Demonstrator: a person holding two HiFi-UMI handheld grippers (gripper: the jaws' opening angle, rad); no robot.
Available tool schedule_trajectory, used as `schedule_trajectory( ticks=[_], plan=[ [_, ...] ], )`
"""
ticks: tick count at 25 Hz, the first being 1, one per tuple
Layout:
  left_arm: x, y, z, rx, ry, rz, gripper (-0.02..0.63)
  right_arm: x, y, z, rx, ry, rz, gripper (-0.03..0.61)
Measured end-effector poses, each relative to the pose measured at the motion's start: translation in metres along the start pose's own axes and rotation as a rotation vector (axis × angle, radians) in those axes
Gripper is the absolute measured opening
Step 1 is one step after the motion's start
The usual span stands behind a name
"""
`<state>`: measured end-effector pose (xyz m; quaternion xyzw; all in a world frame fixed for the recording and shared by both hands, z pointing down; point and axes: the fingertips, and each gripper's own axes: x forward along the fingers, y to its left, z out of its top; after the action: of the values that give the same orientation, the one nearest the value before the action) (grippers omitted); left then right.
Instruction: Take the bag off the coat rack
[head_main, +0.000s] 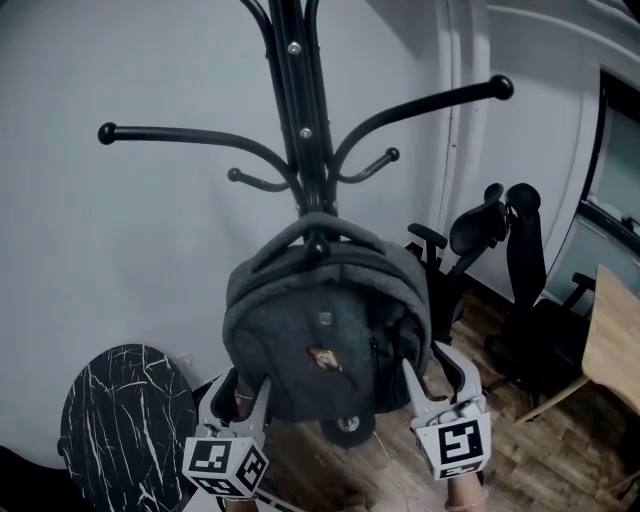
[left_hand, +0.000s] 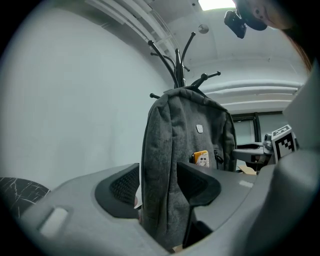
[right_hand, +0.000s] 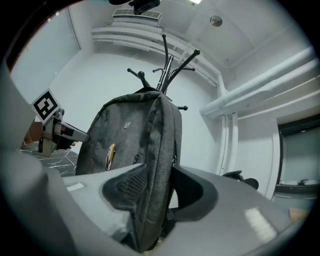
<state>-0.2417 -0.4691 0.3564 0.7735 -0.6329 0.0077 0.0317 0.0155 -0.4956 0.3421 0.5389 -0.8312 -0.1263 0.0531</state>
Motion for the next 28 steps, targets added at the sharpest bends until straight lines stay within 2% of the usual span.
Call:
schedule_trajectory(
  ticks=[10,14,19,28],
  plan=[
    [0.024,0.001,-0.016,0.012,0.037,-0.008,0.219,0.012,-0.005,-0.006,0.008,0.001,-0.019,0.165],
    [0.026,0.001,-0.015,0.036,0.029,0.012,0.16,0.014,0.0,-0.004,-0.001,0.003,-0.002,0.108],
    [0.024,-0.004,-0.01,0.059,0.006,0.038,0.095,0.011,0.004,0.0,-0.011,-0.019,-0.012,0.077],
    [0.009,-0.012,0.0,0.065,-0.035,0.071,0.08,-0.004,0.007,0.013,-0.017,-0.069,-0.034,0.066]
  ],
)
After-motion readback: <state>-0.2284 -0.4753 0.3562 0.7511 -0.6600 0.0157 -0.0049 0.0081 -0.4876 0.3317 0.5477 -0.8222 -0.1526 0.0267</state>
